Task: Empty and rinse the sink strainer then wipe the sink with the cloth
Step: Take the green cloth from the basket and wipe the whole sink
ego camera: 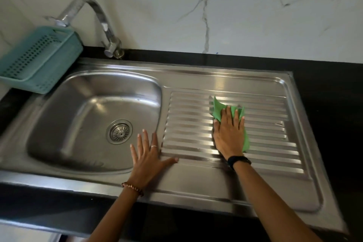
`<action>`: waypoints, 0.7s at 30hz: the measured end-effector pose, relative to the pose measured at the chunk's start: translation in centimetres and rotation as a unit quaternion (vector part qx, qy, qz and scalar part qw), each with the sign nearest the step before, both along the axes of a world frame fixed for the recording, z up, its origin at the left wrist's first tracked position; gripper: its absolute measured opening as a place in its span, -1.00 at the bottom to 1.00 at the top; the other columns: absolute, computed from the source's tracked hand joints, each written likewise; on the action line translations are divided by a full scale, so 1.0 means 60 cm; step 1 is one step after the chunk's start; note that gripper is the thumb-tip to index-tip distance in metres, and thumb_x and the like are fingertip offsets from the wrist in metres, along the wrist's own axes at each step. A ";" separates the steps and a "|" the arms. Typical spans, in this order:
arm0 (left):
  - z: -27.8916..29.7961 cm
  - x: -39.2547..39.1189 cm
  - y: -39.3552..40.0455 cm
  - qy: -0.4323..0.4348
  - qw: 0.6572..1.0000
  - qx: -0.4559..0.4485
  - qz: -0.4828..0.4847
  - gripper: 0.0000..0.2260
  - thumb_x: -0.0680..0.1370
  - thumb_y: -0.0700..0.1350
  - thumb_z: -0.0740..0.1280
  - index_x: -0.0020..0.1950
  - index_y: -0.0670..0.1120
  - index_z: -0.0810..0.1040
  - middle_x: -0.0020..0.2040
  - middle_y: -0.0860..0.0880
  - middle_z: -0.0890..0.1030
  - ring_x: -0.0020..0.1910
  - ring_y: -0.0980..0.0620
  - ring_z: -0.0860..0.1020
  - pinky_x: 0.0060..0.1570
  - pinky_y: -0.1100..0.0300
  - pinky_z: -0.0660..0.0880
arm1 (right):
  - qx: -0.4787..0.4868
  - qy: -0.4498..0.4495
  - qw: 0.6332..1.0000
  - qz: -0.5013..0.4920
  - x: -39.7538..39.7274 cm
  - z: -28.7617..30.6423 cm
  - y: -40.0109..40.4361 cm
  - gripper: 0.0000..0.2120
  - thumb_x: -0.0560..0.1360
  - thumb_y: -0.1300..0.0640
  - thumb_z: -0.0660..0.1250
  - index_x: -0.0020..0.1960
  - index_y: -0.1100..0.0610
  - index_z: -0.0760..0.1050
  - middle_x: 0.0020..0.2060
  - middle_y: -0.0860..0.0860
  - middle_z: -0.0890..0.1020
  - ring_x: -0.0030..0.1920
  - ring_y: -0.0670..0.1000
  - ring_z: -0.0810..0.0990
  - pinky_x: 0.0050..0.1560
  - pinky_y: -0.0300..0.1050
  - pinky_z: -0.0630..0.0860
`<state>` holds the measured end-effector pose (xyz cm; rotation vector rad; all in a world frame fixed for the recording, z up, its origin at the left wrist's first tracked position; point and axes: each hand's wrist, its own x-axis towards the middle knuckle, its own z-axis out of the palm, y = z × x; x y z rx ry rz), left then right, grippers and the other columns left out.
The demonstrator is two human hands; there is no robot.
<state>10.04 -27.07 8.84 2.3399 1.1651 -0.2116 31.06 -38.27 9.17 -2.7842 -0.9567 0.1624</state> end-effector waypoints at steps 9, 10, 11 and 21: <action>-0.011 -0.009 -0.006 -0.035 0.999 -0.027 0.003 -0.03 0.38 0.37 0.23 0.50 -0.05 -0.27 0.55 -0.10 -0.12 0.53 -0.02 -0.10 0.48 -0.08 -0.09 | -0.009 0.007 0.989 0.150 -0.121 -0.008 0.174 -0.47 0.62 -0.04 -0.08 0.52 0.14 -0.01 0.54 0.09 0.03 0.54 0.13 -0.11 0.48 0.09 -0.29; -0.008 -0.009 -0.009 -0.034 0.999 -0.023 0.000 -0.04 0.39 0.36 0.22 0.50 -0.06 -0.27 0.56 -0.09 -0.12 0.53 -0.01 -0.10 0.49 -0.08 -0.08 | -0.011 0.006 0.985 0.173 -0.127 -0.007 0.180 -0.49 0.62 -0.04 -0.09 0.52 0.13 0.01 0.54 0.08 0.04 0.54 0.13 -0.10 0.49 0.10 -0.28; -0.005 -0.009 -0.011 -0.035 0.999 -0.021 0.000 -0.04 0.39 0.36 0.22 0.50 -0.06 -0.26 0.56 -0.08 -0.12 0.53 0.00 -0.10 0.49 -0.08 -0.07 | -0.015 0.003 0.979 0.202 -0.133 -0.007 0.180 -0.50 0.62 -0.03 -0.09 0.51 0.13 0.03 0.54 0.07 0.06 0.54 0.13 -0.10 0.49 0.11 -0.27; 0.014 0.014 -0.066 -0.042 0.999 0.022 0.006 -0.09 0.43 0.32 0.22 0.51 -0.11 -0.20 0.55 -0.09 -0.15 0.53 -0.01 -0.17 0.46 -0.04 -0.24 | 0.008 0.028 0.970 0.242 -0.116 -0.008 0.072 -0.52 0.62 -0.01 -0.08 0.52 0.04 0.01 0.53 -0.02 0.10 0.54 0.06 -0.03 0.51 0.16 -0.22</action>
